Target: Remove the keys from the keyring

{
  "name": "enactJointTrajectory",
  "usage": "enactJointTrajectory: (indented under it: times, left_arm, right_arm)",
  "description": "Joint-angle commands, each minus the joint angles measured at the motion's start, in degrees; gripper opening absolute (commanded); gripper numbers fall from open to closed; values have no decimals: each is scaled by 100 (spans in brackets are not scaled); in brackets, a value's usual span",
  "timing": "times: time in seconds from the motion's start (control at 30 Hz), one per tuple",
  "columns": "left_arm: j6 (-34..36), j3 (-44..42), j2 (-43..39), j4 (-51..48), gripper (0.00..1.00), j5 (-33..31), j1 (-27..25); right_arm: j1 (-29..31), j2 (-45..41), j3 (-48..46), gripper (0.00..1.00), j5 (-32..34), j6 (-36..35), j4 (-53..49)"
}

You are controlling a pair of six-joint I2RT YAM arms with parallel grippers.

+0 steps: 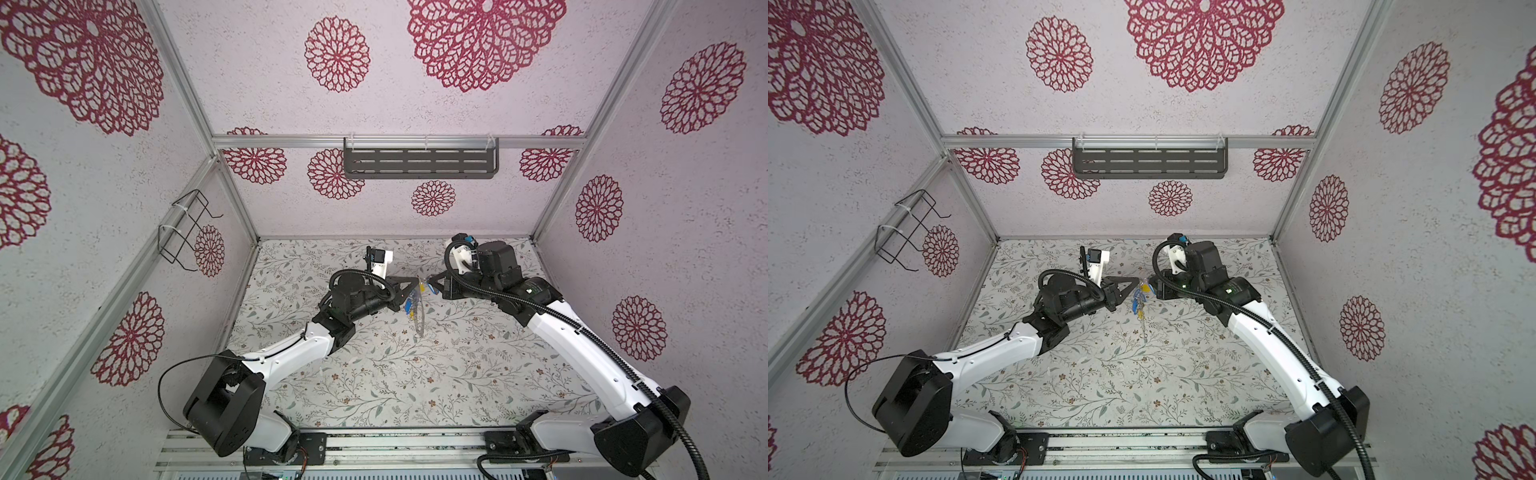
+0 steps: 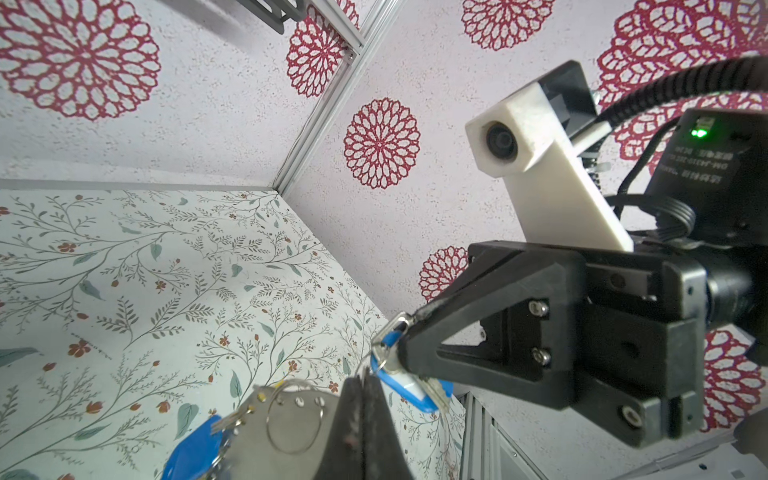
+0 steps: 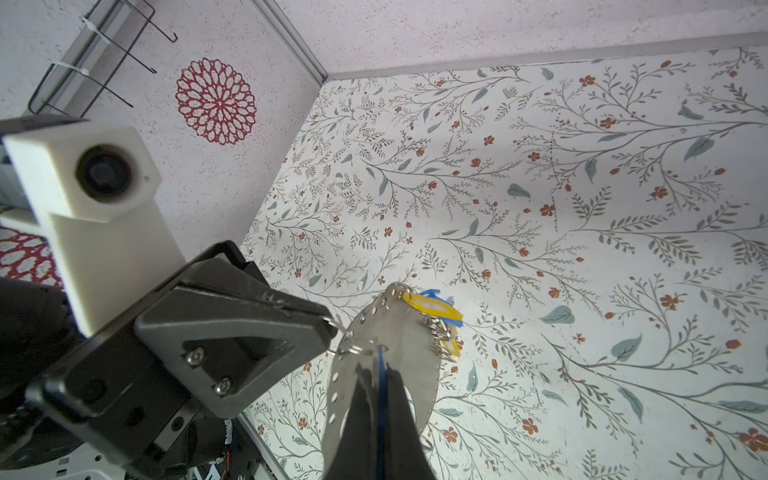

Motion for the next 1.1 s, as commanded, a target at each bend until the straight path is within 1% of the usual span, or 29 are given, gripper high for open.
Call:
enactJointTrajectory:
  times: [0.0,0.23,0.47,0.67,0.73,0.9,1.07]
  left_arm:
    - [329,120,63,-117,0,138,194]
    - [366,295,323,-111,0,751,191]
    - [582,371,424,-214,0,967,155]
    - [1063,155,270,74,0,894,48]
    - [1242,17,215,257,0,854,22]
    - [1645,-517,20,1151,0,649,-26]
    - [2012,-764,-147,1473,0,485,-42]
  right_arm:
    - [-169,-22,409,0,609,-290,-229]
    - [11,273,874,0,468,-438,-406]
    - [167,552,1140,0,468,-466,-436]
    - [221,782,1347,0,548,-392,-546]
    - [221,816,1390,0,742,-318,-630]
    - [204,927,1467,0,1143,-221,-911]
    - [189,992,1404,0,1312,-211,-1068]
